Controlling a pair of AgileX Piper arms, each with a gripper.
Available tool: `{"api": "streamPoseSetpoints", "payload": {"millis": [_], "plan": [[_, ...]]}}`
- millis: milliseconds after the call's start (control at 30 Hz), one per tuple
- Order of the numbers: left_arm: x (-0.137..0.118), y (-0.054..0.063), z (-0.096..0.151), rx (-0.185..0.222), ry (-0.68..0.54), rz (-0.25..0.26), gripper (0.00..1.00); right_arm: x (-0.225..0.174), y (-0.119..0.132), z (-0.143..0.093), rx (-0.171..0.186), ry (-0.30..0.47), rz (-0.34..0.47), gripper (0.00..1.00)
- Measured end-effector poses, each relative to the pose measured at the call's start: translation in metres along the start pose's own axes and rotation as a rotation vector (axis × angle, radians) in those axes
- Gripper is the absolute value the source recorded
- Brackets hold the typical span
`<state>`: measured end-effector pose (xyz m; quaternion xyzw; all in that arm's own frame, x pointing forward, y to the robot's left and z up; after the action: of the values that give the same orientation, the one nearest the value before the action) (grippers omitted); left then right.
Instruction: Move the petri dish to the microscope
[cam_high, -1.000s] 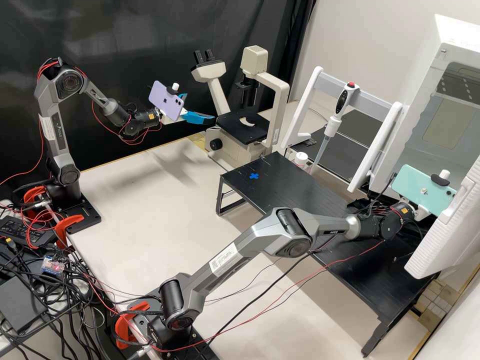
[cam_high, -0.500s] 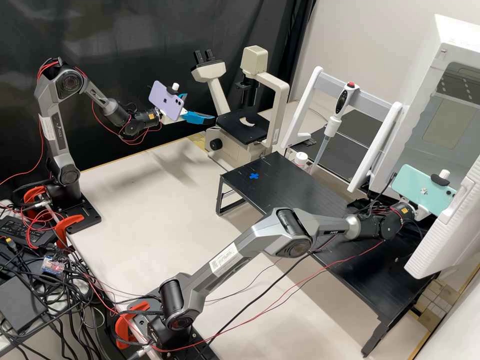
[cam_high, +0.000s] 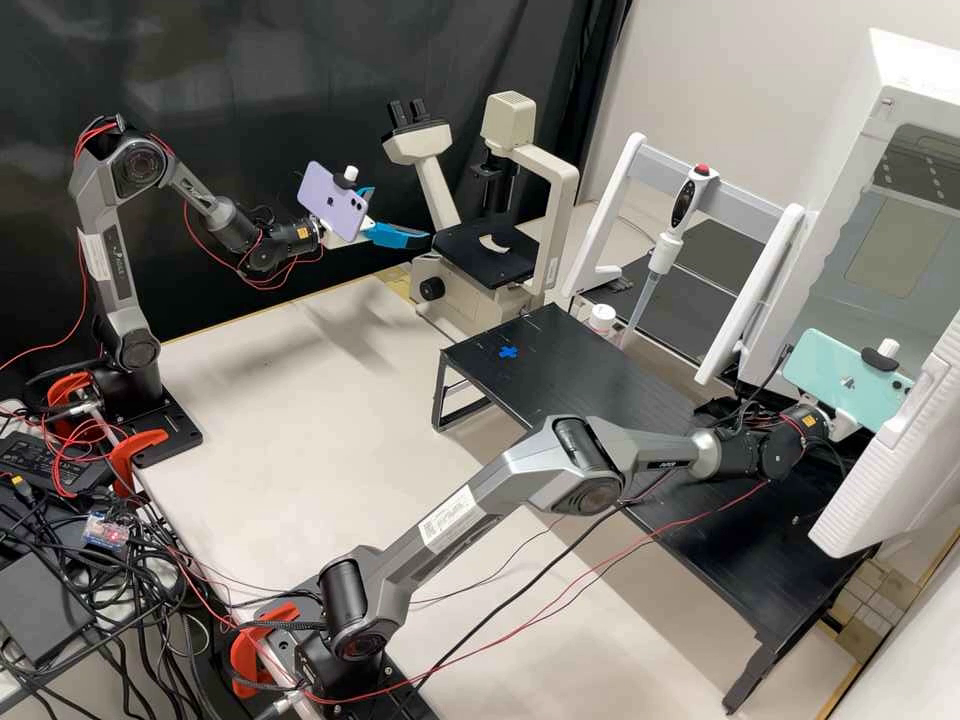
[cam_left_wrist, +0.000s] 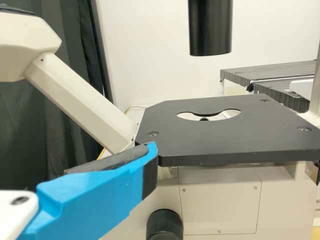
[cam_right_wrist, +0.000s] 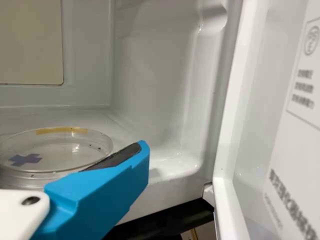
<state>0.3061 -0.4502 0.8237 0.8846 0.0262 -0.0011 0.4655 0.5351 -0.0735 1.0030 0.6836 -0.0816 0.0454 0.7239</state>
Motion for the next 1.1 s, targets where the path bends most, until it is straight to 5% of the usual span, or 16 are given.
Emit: {"api": "streamPoseSetpoints", "payload": {"millis": [1100], "plan": [[0.0, 0.0, 0.0, 0.0, 0.0, 0.0, 1.0, -0.0065, -0.0029, 0.0005, 0.025, -0.013, -0.014, 0.0]]}}
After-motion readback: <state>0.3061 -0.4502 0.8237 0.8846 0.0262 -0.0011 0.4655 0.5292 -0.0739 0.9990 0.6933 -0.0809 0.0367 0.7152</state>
